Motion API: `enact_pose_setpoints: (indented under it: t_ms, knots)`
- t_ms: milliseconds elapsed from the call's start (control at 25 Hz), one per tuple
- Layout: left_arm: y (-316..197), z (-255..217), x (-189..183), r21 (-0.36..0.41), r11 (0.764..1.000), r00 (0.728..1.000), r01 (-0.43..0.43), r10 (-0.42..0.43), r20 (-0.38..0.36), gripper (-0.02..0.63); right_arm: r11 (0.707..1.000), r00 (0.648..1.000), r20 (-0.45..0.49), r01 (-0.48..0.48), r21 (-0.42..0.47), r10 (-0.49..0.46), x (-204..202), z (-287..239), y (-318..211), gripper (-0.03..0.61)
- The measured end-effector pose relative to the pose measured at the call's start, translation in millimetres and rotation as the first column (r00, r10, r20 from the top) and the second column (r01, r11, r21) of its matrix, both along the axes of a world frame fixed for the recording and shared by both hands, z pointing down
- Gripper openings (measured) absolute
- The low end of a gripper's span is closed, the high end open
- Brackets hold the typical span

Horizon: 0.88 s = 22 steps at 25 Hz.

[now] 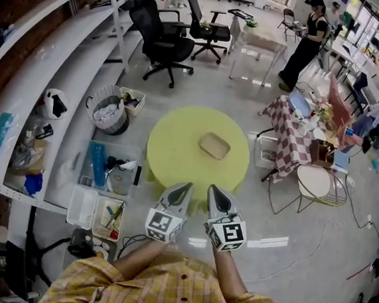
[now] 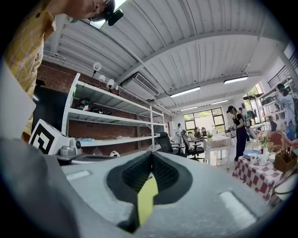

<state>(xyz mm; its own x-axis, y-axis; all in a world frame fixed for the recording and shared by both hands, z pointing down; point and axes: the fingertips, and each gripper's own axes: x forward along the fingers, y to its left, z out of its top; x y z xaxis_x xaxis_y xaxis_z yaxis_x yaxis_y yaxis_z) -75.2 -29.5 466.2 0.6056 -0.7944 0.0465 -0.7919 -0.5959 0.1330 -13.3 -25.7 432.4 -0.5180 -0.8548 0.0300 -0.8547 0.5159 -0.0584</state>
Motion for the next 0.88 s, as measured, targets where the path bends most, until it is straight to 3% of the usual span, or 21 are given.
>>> enact_pose_setpoints:
  t_ms: [880]
  knots:
    - [-73.8,13.2,-21.4,-0.019,0.995,0.995,-0.097,0.097,0.005,0.005,0.996,0.996,-0.03,-0.085,-0.031,0.084,-18.1,16.6,-68.8,-0.002]
